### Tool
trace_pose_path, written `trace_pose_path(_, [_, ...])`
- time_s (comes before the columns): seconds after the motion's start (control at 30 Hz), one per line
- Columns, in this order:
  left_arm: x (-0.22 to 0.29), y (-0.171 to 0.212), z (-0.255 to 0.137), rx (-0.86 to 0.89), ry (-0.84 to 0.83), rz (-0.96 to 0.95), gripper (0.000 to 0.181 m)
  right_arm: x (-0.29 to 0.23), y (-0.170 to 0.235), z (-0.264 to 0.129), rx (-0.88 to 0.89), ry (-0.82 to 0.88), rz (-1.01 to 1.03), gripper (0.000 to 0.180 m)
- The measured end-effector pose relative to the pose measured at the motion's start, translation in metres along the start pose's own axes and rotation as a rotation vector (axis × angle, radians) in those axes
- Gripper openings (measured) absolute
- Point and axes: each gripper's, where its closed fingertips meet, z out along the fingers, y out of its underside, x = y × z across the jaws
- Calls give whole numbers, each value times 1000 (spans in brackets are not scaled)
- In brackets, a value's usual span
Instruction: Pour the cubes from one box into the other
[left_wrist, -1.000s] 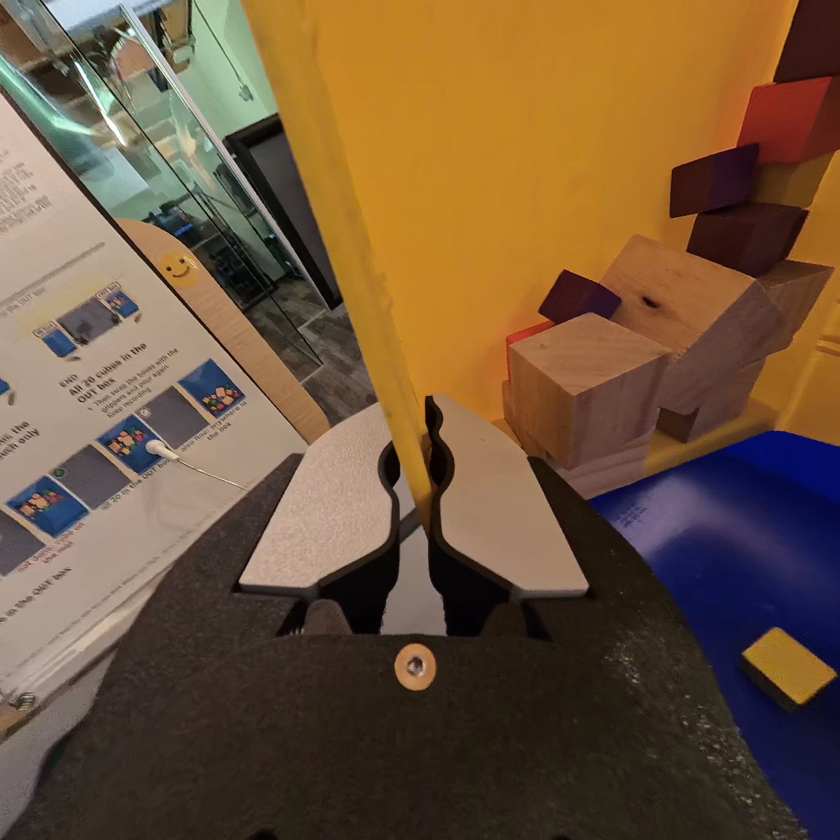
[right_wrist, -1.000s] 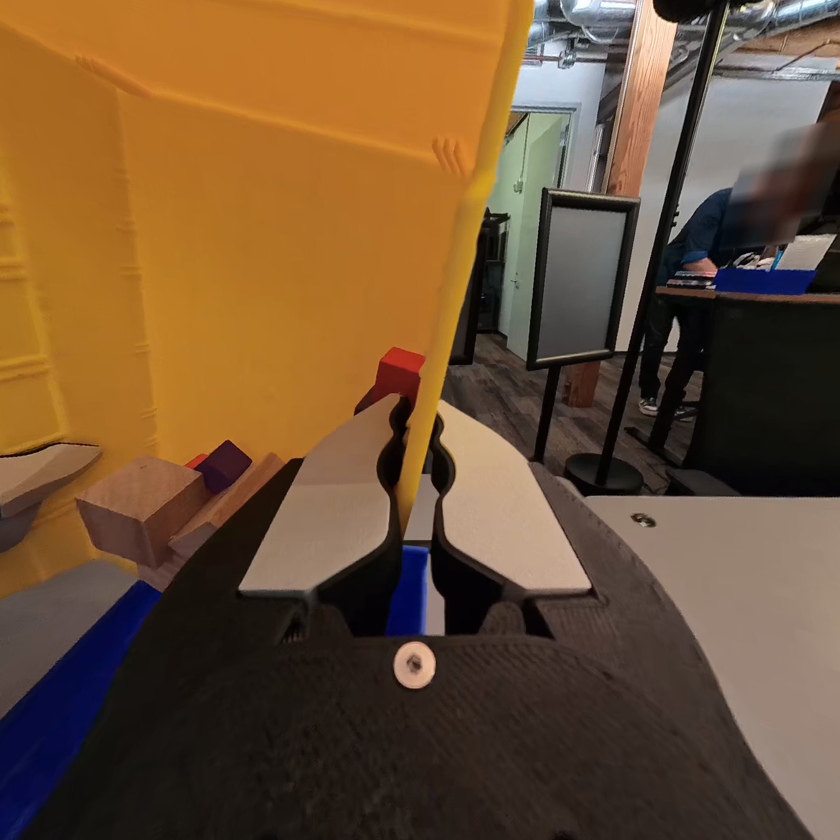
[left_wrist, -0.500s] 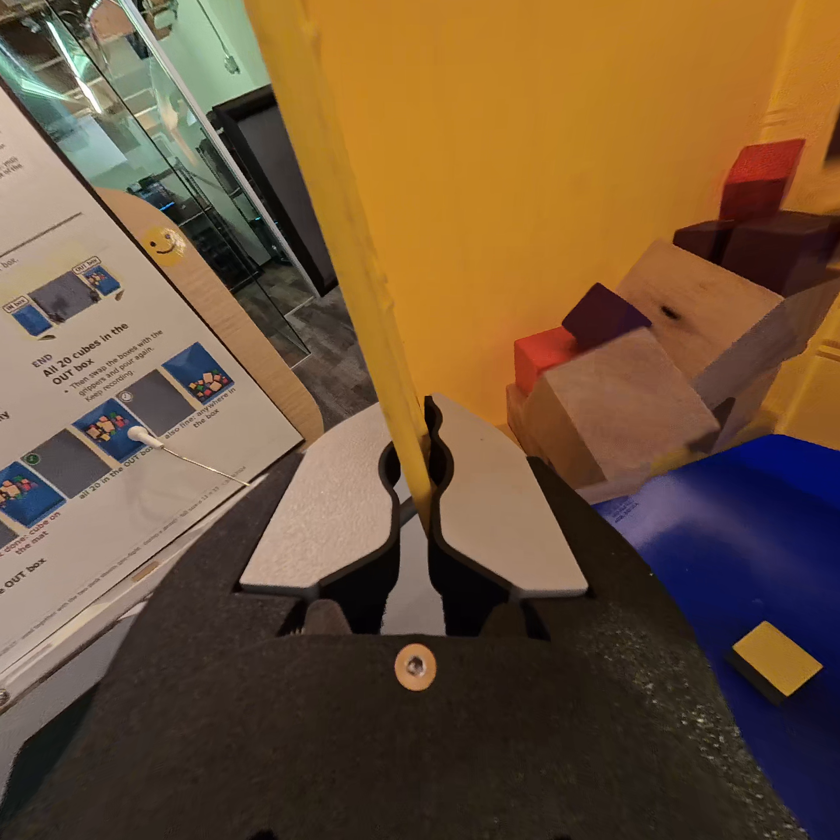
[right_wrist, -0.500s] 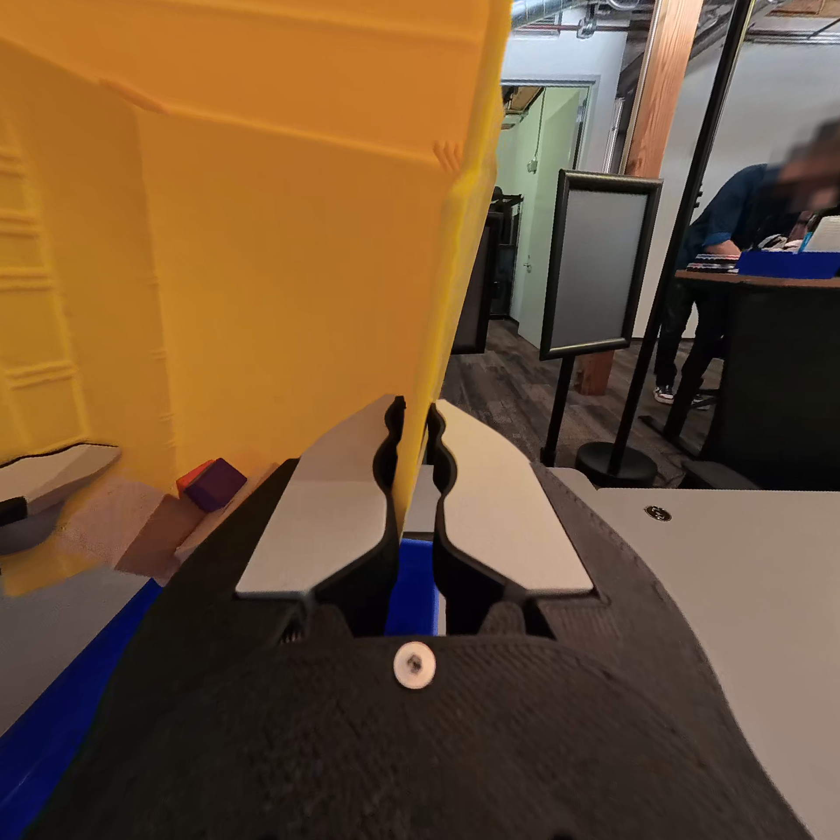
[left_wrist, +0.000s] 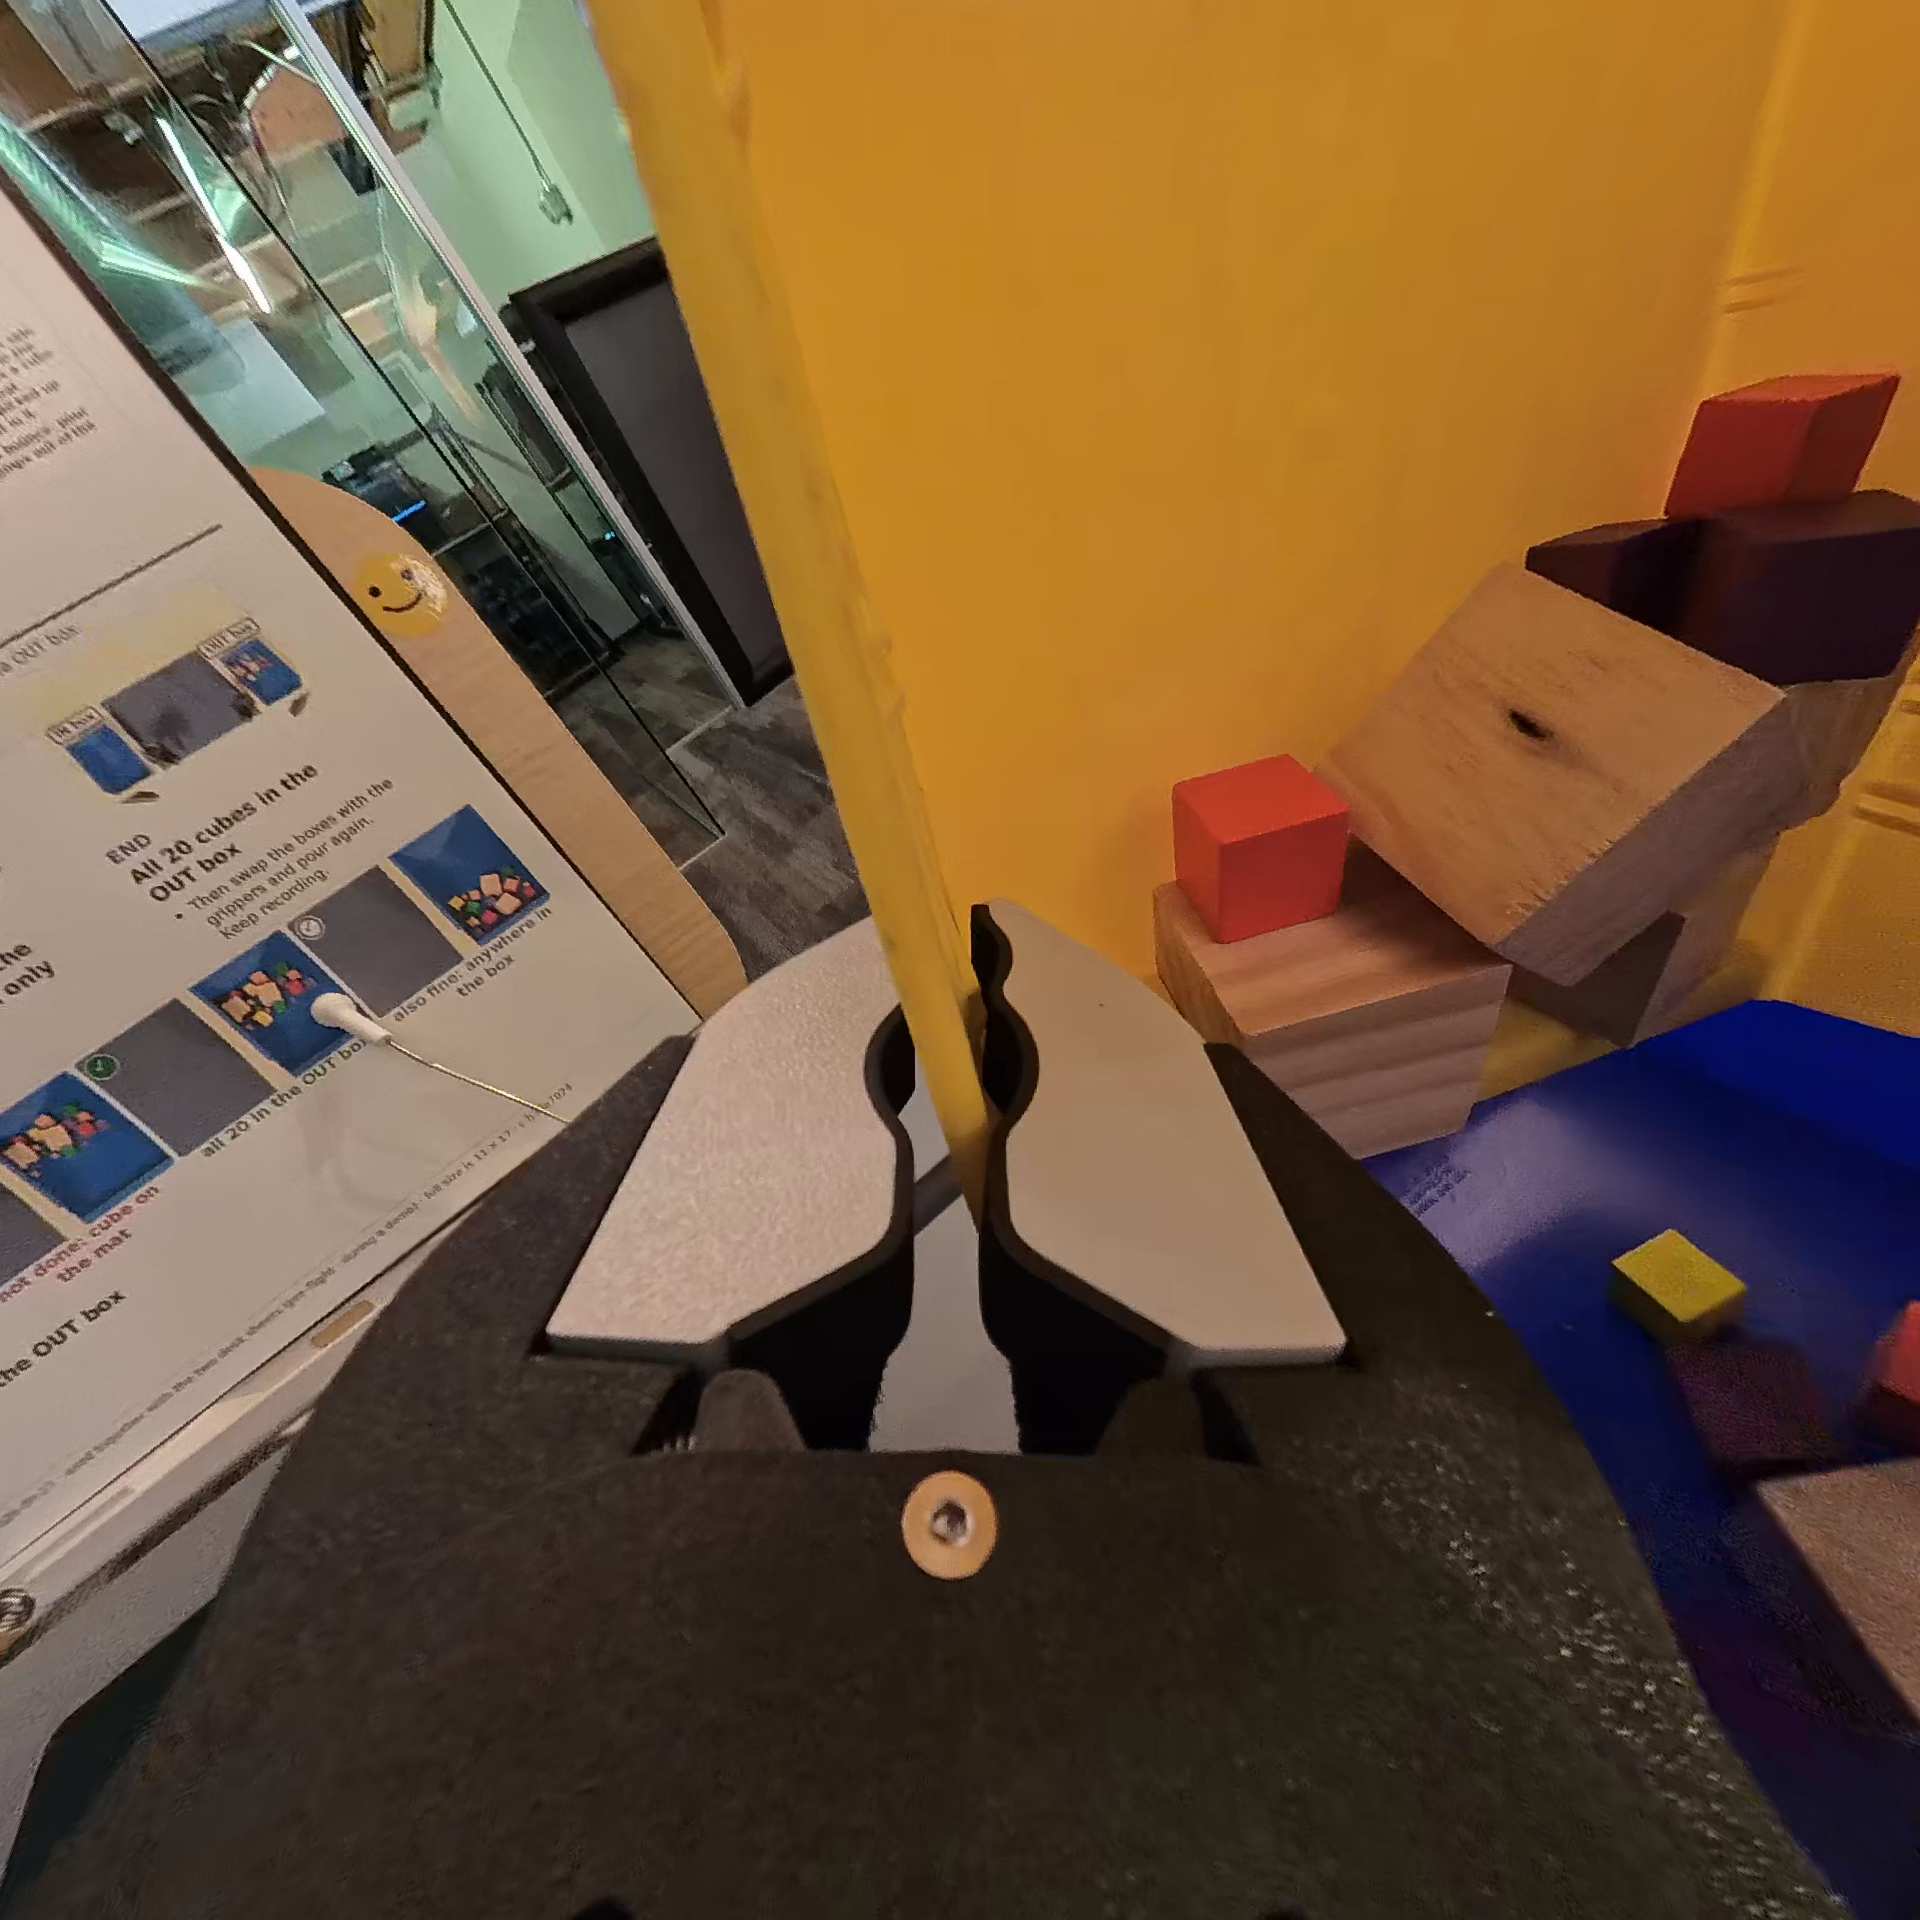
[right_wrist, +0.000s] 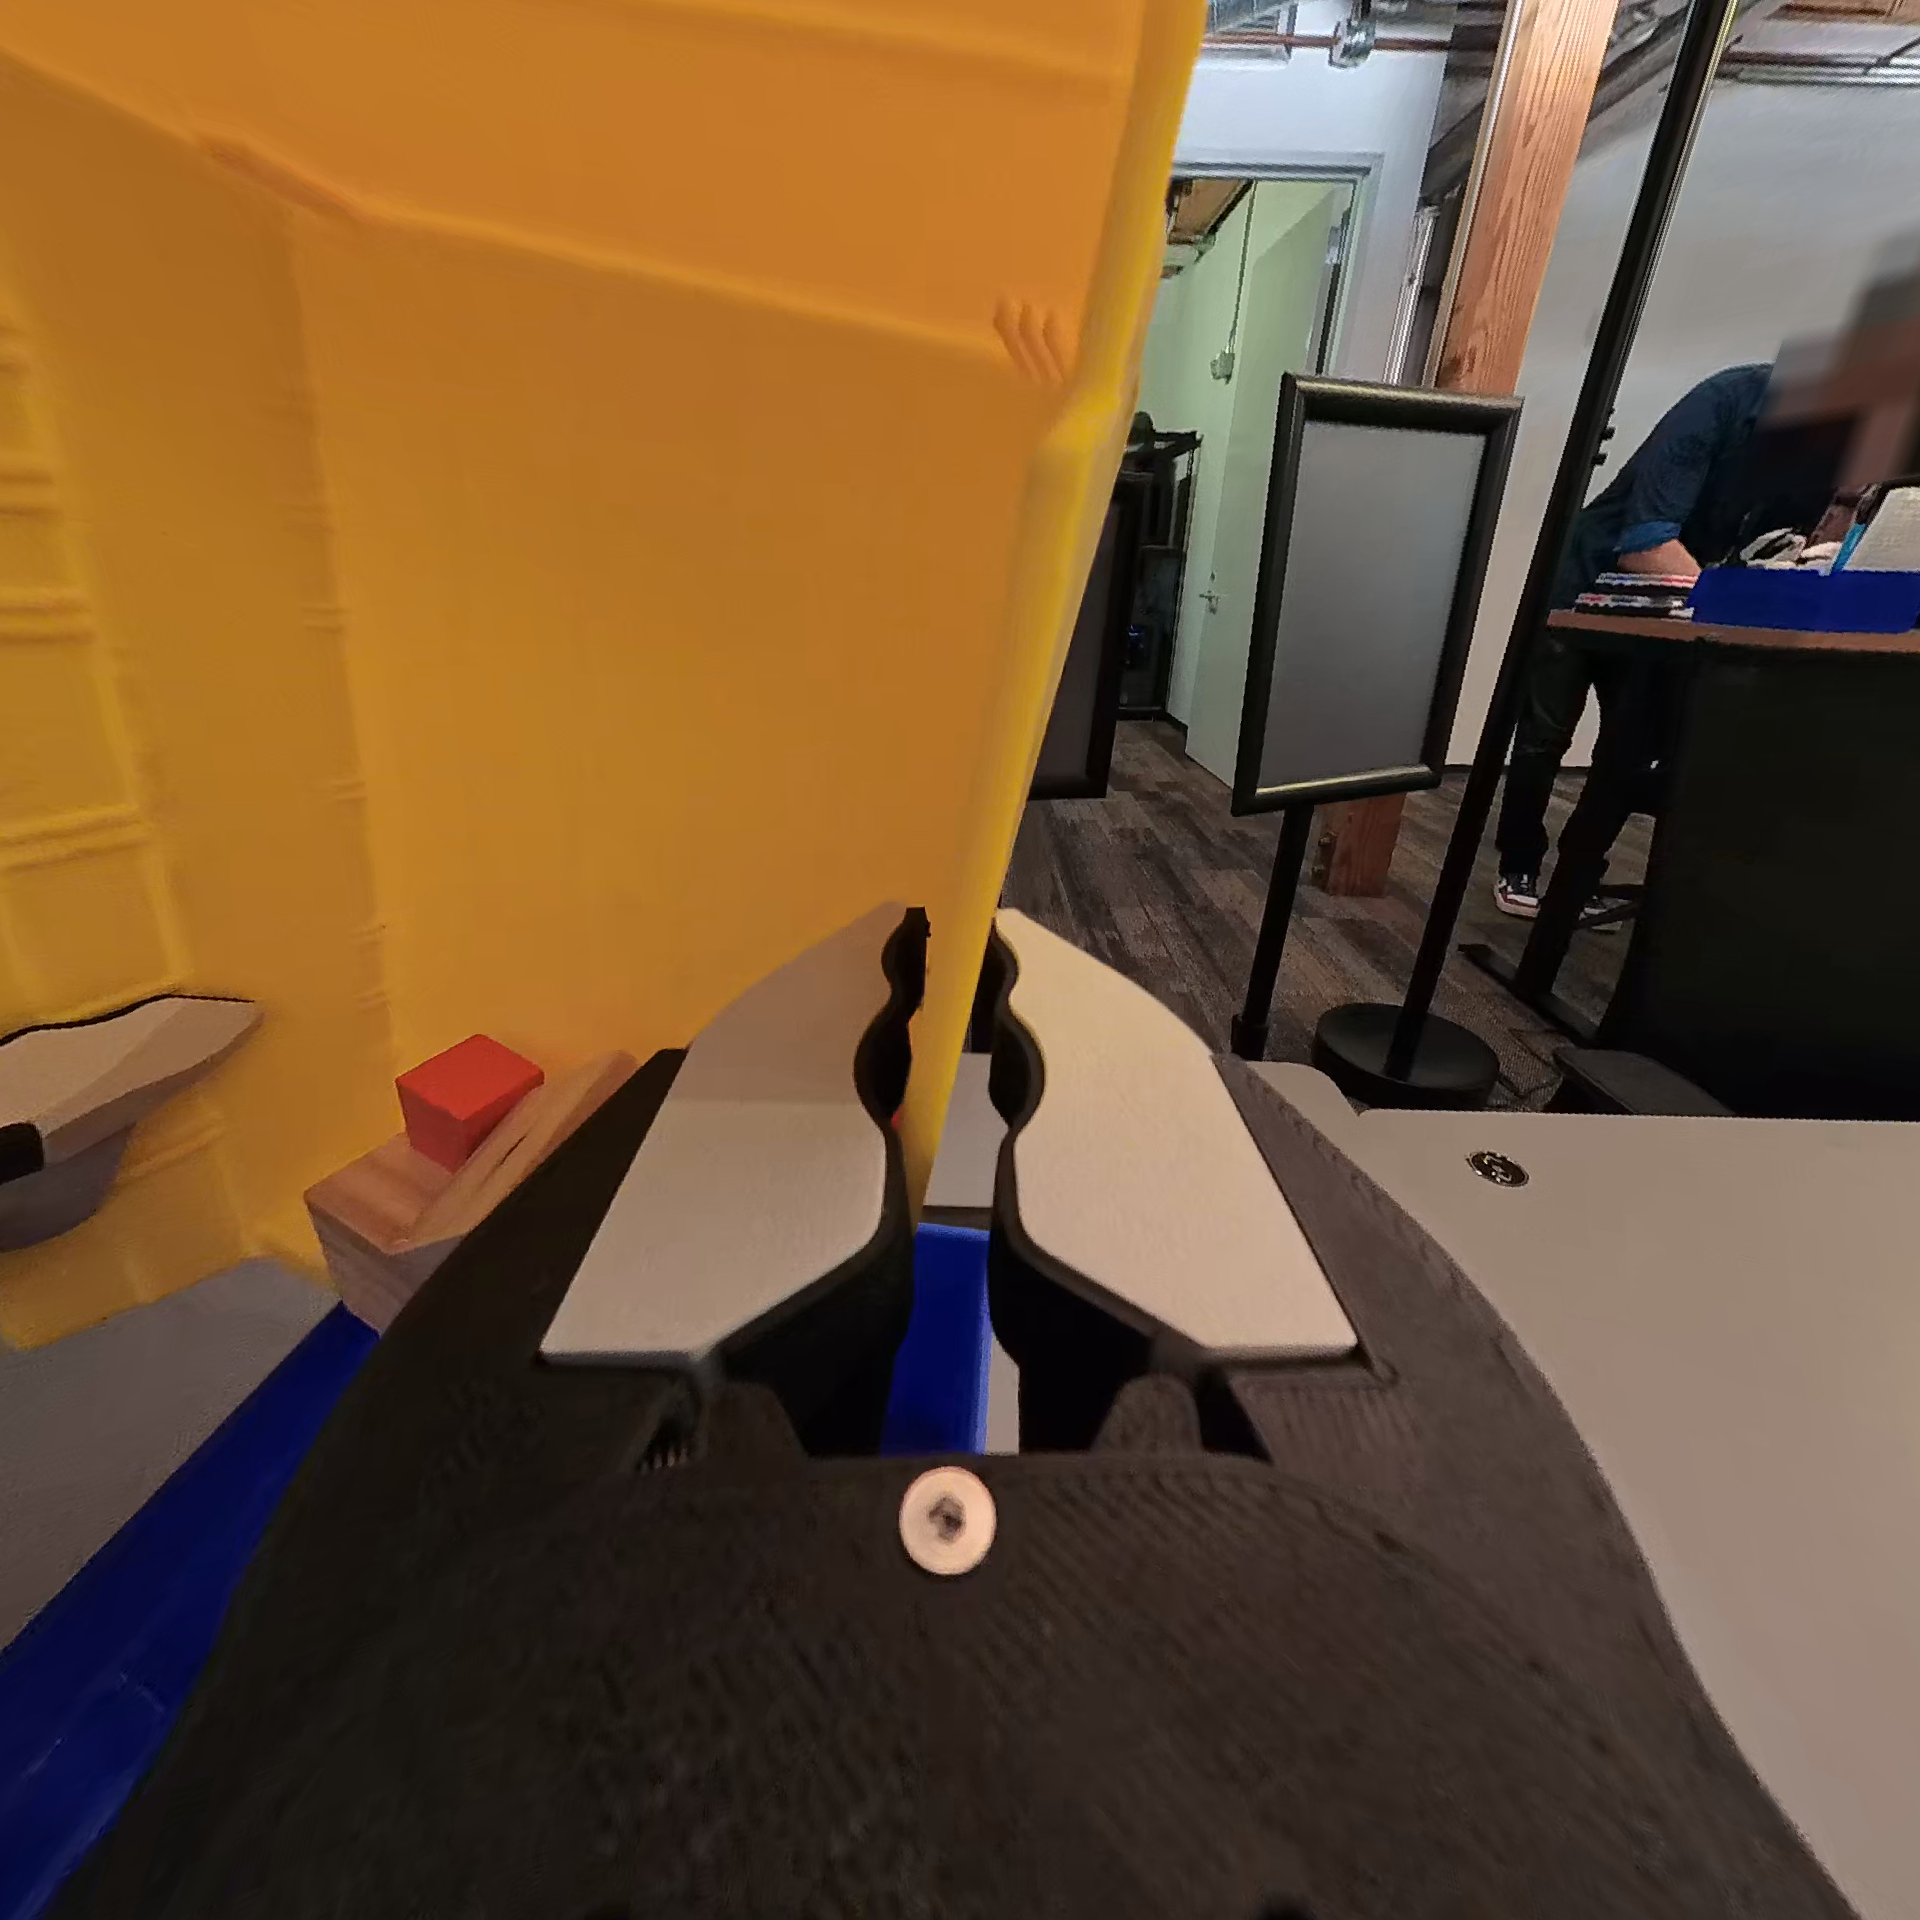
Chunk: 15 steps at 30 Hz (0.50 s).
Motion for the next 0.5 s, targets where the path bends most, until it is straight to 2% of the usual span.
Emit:
trace_pose_path(0.27, [-1, -2, -1, 40, 5, -42, 7, -5, -13, -5, 5, 36, -81, 8])
trace_pose_path(0.37, [-3, -4, -4, 29, -17, -10, 6, -3, -8, -3, -16, 31, -36, 8])
trace_pose_path(0.5, [-5, -14, -8, 87, 11, -61, 7, -11, -33, -14, 45, 41, -97, 9])
